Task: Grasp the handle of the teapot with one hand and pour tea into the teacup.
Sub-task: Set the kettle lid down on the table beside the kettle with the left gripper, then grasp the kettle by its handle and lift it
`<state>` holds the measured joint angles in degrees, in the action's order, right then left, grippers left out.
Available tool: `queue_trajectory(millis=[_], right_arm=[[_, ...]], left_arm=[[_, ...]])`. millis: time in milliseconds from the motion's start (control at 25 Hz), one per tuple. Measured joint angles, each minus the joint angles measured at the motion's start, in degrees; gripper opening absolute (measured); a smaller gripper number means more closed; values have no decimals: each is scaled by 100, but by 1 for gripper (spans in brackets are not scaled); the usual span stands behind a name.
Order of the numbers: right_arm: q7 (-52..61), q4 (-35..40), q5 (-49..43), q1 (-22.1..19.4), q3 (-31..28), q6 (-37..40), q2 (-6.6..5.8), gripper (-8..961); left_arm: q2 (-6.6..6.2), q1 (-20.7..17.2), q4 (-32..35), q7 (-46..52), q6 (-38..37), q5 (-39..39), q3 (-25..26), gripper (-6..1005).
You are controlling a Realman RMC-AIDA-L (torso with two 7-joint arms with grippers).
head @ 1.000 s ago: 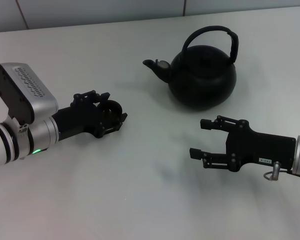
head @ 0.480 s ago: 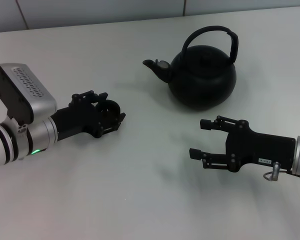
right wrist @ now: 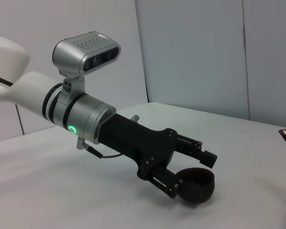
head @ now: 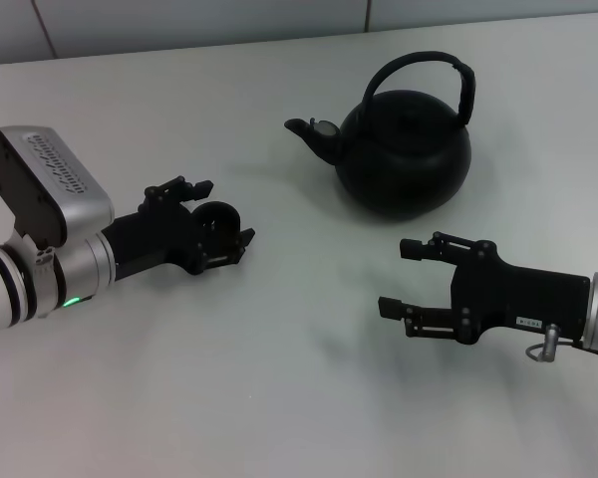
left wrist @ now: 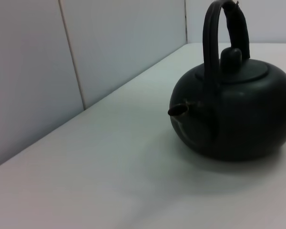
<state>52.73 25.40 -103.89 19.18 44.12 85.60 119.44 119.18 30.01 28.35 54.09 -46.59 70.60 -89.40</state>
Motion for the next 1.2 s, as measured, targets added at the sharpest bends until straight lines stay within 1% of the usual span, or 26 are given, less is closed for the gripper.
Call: queue_trajectory(millis=[120,160,200,240,360,400,440,480,520,560,600,640,680,720,760,800,840,920,960,1000,1080,1160,1200], right_arm=[[0,0,0,-4,0,1,0,832],[0,0,0,-6,0,1,0,832],[-5,0,10,-10,-3,1,0,832],[-5,0,10,-10,-3,1,0,832],[-65,-3,39,-27,-53,26,0,832],[-97,-9,72,-45,-92,80,0,832],[-97,-9,72,-45,-92,80,0,832],[-101,-9,122,-72,-138,105,0,832],[-128,-29,321,-164,-302,122,0,832],[-128,-29,321,-164,-302,122,0,832],[-302,-156,699,-276,-565,161,-1,832],[-302,-156,699,-276,-565,161,-1,832],[-432,-280,930,-342,-738,196,-2,832],[-1005,-739,1749,-460,-1158,349,-12,832],[-1005,-739,1749,-460,-1158,349,-12,832],[-1453,-1129,2369,-529,-1454,426,-12,832],[-1453,-1129,2369,-529,-1454,426,-12,832],[-1809,-1447,2911,-526,-1712,396,-7,832],[-1906,-1559,3069,-498,-1799,332,-6,832],[-1941,-1667,3187,-378,-1860,171,-12,832],[-1940,-1678,3194,-327,-1863,113,-14,832],[-1934,-1683,3193,-178,-1845,-43,-14,831],[-1931,-1702,3184,-29,-1813,-221,-14,831]], left_arm=[[0,-40,74,17,-43,0,1,847],[-10,-111,175,58,-131,-2,1,847],[-41,-265,362,148,-306,13,12,847],[-41,-265,362,148,-306,13,12,847],[-89,-675,849,276,-577,43,44,847],[-109,-1001,1181,303,-642,71,59,847],[-109,-1001,1181,303,-642,71,59,847],[-115,-1149,1307,303,-648,99,76,847],[-120,-1434,1490,304,-653,195,143,847],[-120,-1434,1490,304,-653,195,143,847],[-121,-1604,1537,304,-664,279,259,847],[-121,-1604,1537,304,-664,279,259,847],[-122,-1660,1530,304,-664,315,332,847],[-122,-1755,1495,304,-667,357,448,847],[-122,-1755,1495,304,-667,357,448,847],[-123,-1835,1481,298,-669,360,503,847],[-123,-1835,1481,298,-669,360,503,847],[-123,-1880,1481,279,-673,362,517,847],[-124,-1890,1482,273,-674,364,519,847],[-123,-1890,1481,273,-676,365,519,847],[-123,-1888,1480,273,-676,365,519,847],[-123,-1871,1465,264,-676,366,520,847],[-123,-1855,1440,261,-676,367,520,847]])
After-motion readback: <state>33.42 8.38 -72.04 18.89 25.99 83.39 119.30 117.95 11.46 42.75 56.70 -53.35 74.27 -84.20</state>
